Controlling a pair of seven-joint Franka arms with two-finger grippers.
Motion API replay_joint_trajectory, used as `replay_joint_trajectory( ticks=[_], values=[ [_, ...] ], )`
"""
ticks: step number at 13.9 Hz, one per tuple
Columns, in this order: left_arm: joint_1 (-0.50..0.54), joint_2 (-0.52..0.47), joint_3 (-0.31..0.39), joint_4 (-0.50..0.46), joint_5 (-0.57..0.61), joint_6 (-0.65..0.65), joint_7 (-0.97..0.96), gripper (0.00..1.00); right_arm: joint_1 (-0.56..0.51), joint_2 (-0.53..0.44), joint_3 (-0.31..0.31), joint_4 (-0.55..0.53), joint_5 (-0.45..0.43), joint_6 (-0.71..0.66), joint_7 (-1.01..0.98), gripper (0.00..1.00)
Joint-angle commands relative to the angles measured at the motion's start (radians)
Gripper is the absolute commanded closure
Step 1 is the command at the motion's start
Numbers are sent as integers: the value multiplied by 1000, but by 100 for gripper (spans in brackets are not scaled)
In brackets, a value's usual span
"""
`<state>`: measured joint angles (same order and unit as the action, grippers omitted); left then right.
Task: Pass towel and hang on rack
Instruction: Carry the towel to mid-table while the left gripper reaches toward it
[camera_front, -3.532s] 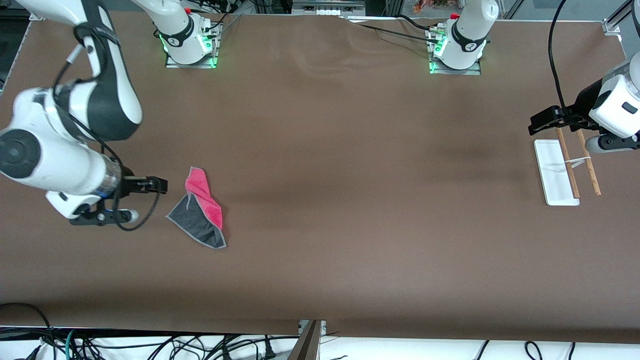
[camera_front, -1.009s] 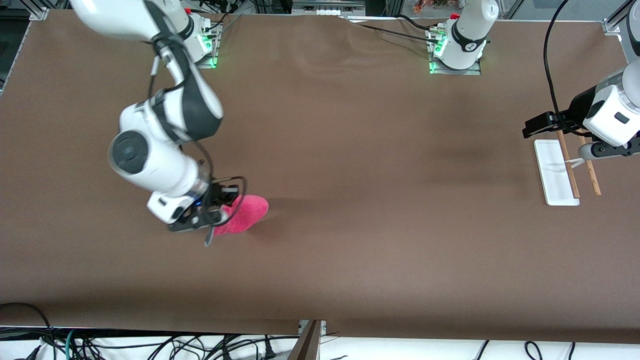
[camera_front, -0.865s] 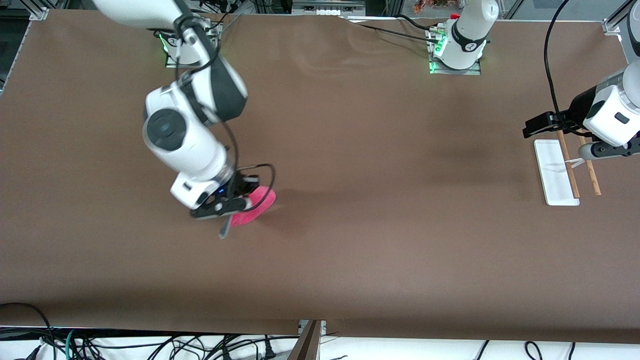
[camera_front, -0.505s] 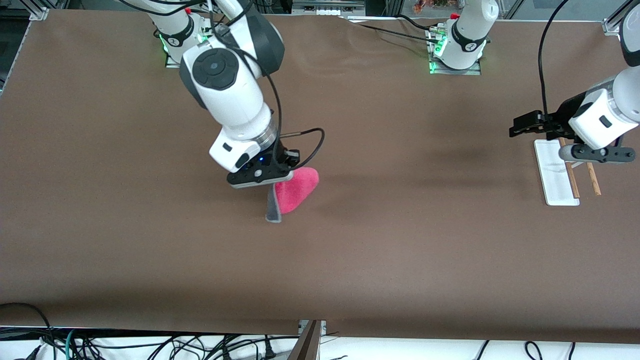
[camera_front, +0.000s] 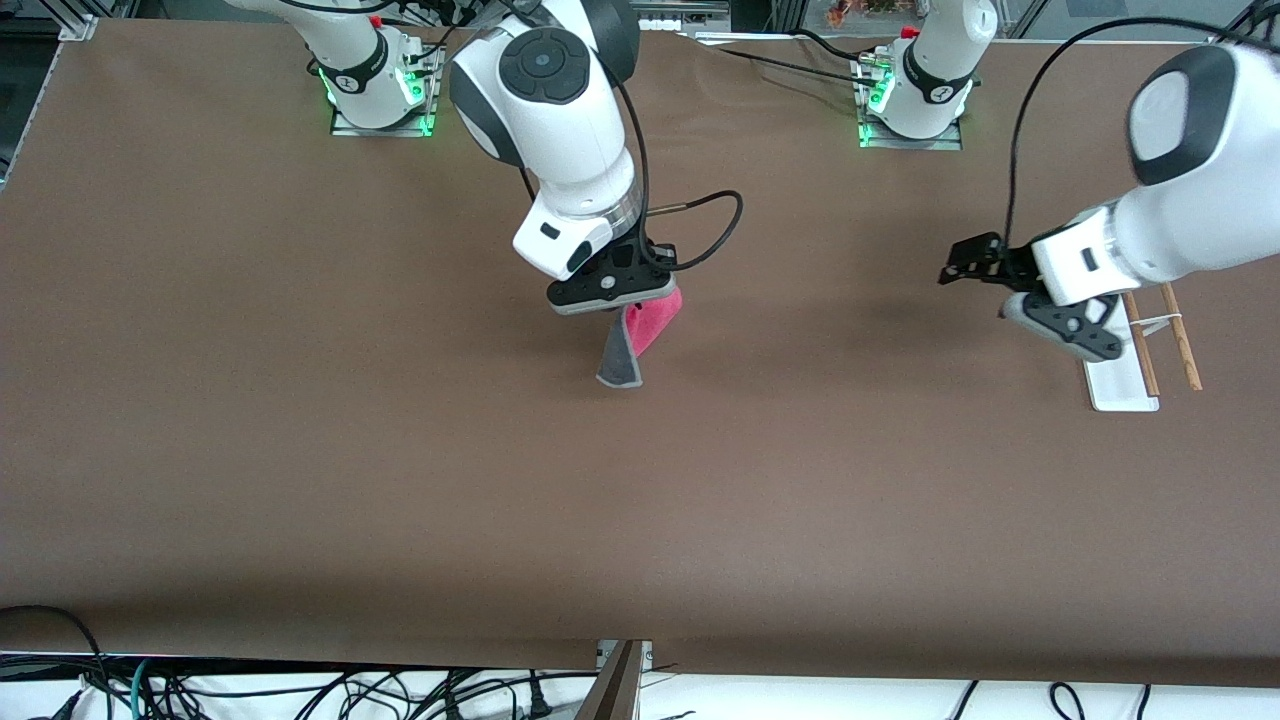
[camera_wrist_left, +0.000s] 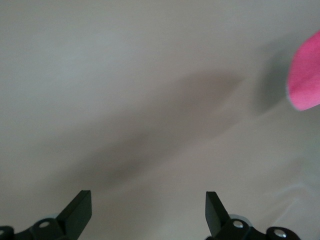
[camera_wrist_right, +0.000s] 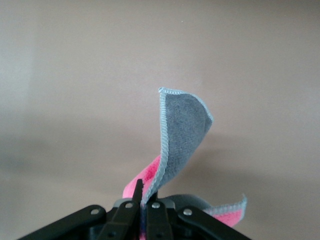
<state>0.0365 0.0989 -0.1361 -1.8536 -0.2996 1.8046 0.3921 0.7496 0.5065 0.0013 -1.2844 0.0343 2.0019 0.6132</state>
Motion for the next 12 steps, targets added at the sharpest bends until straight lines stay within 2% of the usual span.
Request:
replay_joint_trajectory(
  ticks=[1, 4, 8, 12],
  values=[
    [3, -42, -71, -137, -58, 151, 126, 0, 14, 4, -4, 36, -10, 3, 17, 100],
    [2, -42, -213, -205, -67, 289, 137, 0, 40, 7, -6, 40, -11, 5, 65, 100],
    [0, -2, -405, -295, -88, 563, 139, 0, 56, 12, -6, 42, -11, 6, 69, 100],
    [-6, 77, -505, -305, -101, 726, 140, 0, 60, 12, -4, 50, -11, 9, 86, 100]
  ],
)
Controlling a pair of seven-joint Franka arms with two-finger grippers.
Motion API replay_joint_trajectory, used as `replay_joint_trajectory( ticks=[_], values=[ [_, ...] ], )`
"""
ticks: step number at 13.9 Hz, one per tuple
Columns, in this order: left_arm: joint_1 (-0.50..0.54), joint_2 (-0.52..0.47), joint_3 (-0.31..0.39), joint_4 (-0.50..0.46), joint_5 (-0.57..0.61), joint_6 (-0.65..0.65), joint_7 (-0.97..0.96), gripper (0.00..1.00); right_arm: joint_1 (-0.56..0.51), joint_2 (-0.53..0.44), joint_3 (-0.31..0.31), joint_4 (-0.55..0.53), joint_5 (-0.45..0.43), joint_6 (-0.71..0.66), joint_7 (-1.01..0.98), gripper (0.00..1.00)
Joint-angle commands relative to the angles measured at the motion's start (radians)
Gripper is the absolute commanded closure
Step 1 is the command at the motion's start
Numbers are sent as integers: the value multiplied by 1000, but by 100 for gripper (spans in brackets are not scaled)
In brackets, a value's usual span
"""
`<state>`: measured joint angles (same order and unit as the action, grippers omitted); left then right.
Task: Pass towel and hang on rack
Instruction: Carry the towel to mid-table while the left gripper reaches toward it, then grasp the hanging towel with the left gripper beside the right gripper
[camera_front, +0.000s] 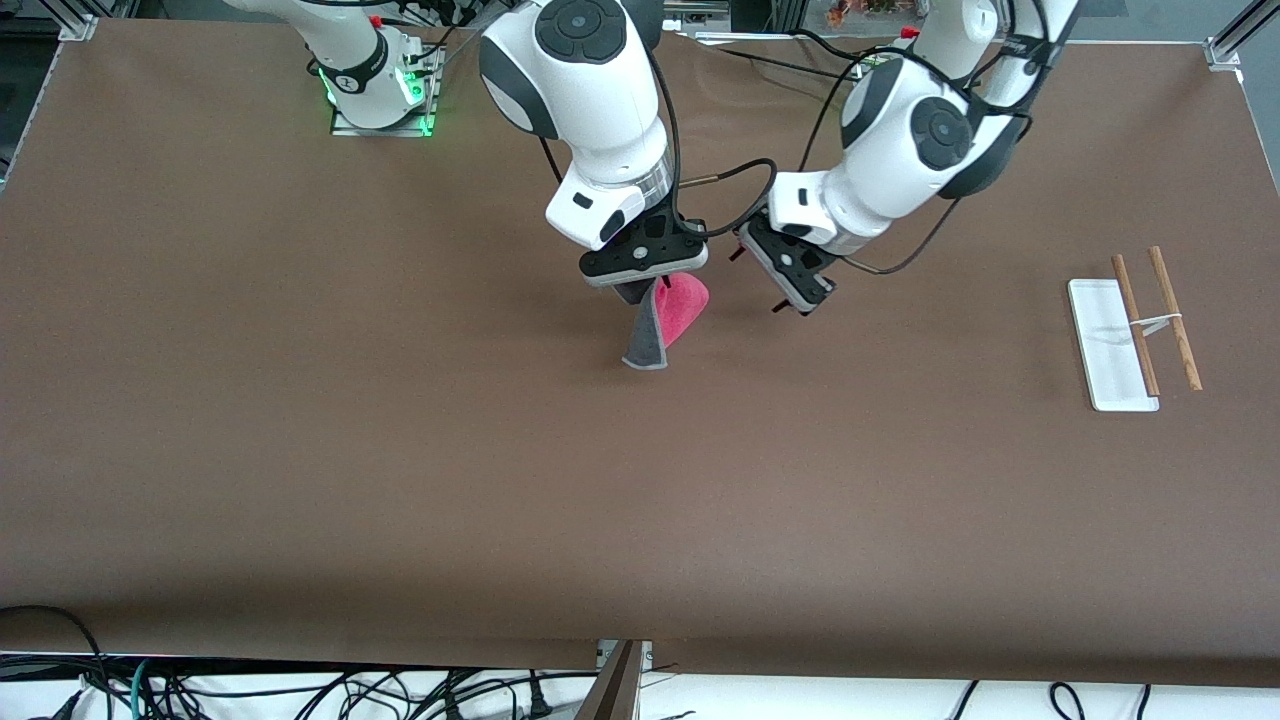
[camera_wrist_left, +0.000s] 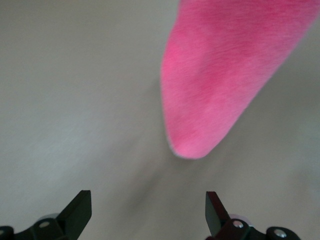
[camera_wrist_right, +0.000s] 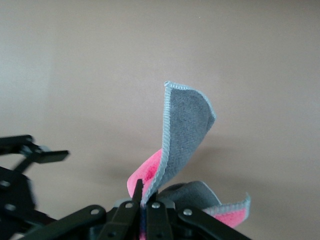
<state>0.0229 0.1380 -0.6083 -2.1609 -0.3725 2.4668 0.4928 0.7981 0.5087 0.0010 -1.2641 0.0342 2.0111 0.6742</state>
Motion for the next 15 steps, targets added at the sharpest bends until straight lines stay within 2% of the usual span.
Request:
replay_joint_trajectory(
  ticks=[1, 4, 12, 14, 15],
  values=[
    [8, 57, -59, 4, -28, 98, 39, 0, 12, 10, -4, 29, -10, 0, 25, 100],
    [6, 92, -96, 3, -28, 167, 39, 0, 12, 10, -6, 31, -8, -2, 19, 100],
    [-6, 138, -97, 10, -28, 185, 38, 1, 12, 8, -6, 45, 3, -8, 15, 100],
    [-6, 141, -97, 13, -28, 187, 38, 10, 12, 8, -7, 46, 3, -11, 13, 100],
    [-8, 141, -97, 13, -28, 187, 39, 21, 12, 8, -7, 46, 3, -12, 12, 100]
  ],
)
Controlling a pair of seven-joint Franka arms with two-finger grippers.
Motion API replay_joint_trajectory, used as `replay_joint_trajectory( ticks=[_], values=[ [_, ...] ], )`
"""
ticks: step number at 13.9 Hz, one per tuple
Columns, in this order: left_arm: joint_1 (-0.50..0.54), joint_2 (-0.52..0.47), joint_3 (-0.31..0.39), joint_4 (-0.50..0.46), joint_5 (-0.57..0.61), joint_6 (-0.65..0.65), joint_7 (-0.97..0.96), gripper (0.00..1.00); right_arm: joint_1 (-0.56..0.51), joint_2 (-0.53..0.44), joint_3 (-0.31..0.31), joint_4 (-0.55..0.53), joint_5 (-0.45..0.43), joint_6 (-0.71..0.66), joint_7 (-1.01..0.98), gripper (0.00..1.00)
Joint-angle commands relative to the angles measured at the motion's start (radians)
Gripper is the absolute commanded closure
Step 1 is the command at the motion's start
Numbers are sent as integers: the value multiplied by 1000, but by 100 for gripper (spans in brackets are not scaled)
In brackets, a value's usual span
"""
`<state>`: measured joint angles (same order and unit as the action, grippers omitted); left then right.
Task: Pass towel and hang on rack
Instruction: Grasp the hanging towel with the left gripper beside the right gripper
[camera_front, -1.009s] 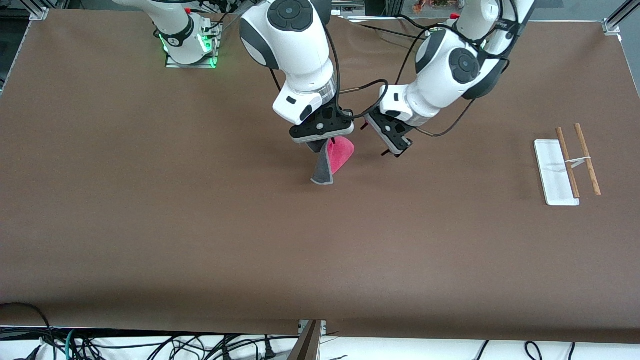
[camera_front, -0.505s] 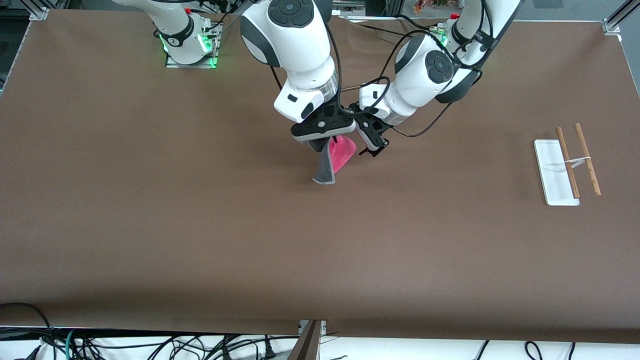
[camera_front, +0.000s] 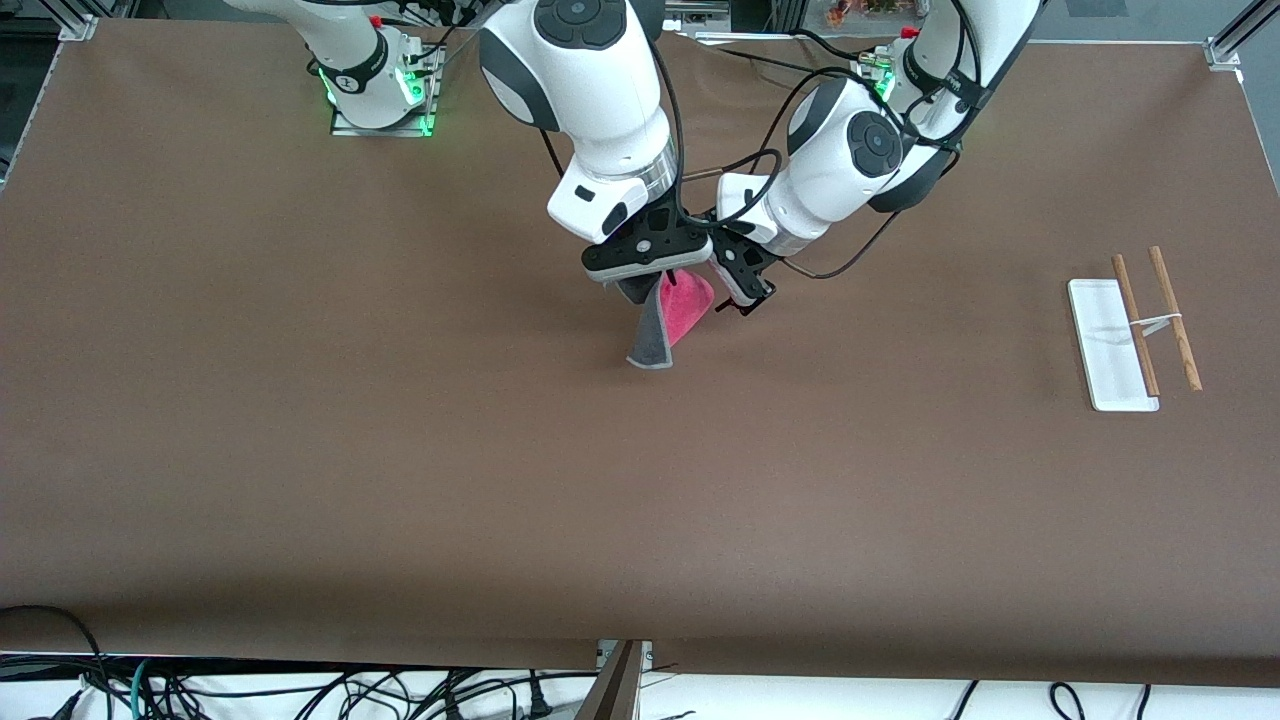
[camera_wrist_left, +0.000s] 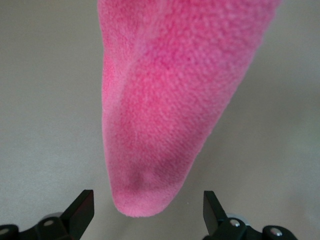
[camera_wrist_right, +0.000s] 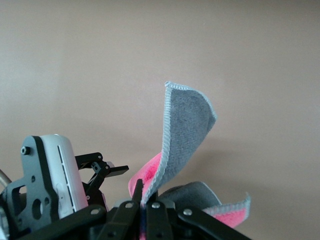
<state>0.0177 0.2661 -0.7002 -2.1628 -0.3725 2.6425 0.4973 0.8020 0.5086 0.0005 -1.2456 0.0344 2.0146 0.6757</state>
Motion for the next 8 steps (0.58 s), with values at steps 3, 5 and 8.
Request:
replay_joint_trajectory(
  ticks=[3, 5, 8],
  values=[
    [-2, 13, -5, 17, -28, 11, 35, 47, 6, 8, -7, 32, 2, -16, 10, 100],
    [-1, 12, -5, 15, -28, 11, 26, 66, 6, 8, -7, 32, 2, -16, 10, 100],
    [7, 12, -5, 15, -29, 10, 18, 100, 6, 7, -7, 34, 2, -17, 10, 100]
  ],
)
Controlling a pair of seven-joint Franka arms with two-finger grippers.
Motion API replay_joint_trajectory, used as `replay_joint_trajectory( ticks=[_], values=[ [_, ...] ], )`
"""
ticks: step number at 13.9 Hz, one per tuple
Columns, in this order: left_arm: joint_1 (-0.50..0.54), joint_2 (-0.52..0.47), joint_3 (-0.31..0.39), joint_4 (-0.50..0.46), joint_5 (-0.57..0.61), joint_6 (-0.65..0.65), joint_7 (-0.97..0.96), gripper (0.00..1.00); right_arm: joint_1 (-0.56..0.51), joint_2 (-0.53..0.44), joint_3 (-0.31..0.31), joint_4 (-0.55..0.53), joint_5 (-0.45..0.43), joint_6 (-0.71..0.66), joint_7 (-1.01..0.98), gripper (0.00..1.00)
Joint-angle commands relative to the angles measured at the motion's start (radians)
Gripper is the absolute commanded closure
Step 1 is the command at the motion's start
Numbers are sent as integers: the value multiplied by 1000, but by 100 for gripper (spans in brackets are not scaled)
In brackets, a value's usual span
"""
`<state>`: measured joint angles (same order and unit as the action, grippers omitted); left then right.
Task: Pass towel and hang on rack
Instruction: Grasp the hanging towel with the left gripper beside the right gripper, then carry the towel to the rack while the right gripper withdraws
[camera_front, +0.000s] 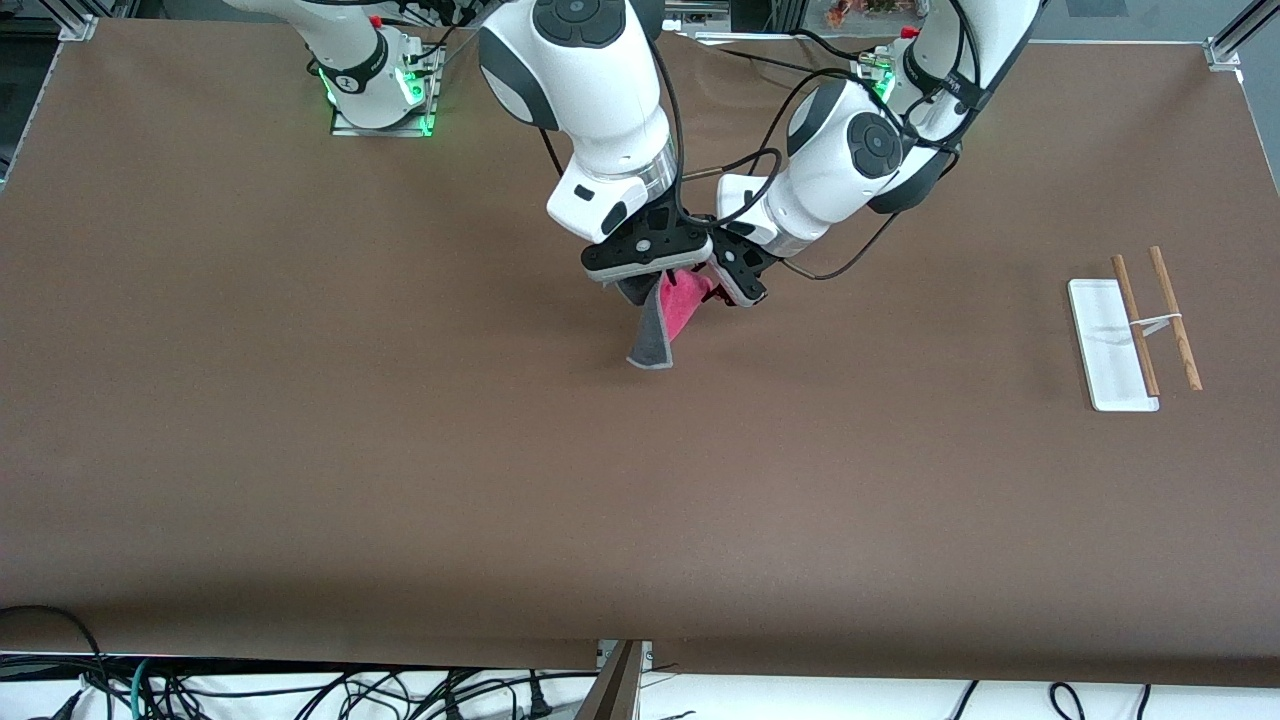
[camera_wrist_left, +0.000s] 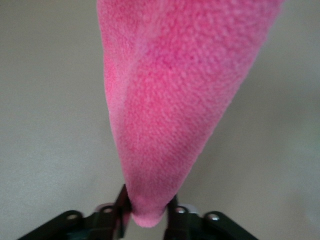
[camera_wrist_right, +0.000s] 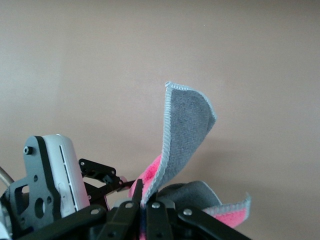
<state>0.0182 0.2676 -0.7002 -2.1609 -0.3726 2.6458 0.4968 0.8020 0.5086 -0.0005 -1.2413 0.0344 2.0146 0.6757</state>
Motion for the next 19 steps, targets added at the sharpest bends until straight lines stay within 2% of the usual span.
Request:
replay_joint_trajectory(
  ticks=[1, 7, 8, 9, 10, 13, 15, 19],
  values=[
    [9, 10, -5, 15, -29, 6, 20, 100, 6, 7, -6, 29, 2, -16, 10, 100],
    [38, 4, -4, 16, -31, 6, 6, 100, 2, 7, -7, 48, 1, -17, 5, 99],
    [49, 2, -5, 16, -31, 6, 8, 100, 0, 7, -7, 48, 1, -17, 7, 90],
    [54, -1, -5, 16, -31, 5, 6, 100, 0, 7, -7, 48, 1, -17, 7, 42],
    [60, -2, -5, 16, -31, 2, 5, 100, -1, 5, -9, 48, -1, -19, 8, 1],
    [71, -22, -5, 16, -32, -15, -3, 100, -4, 4, -15, 48, -1, -19, 7, 0],
    [110, -60, -5, 24, -32, -70, -15, 100, -18, 5, -16, 48, -4, -17, 5, 0],
    [288, -126, -5, 53, -37, -289, -8, 100, -107, 5, -15, 46, -10, -25, -96, 0]
  ],
)
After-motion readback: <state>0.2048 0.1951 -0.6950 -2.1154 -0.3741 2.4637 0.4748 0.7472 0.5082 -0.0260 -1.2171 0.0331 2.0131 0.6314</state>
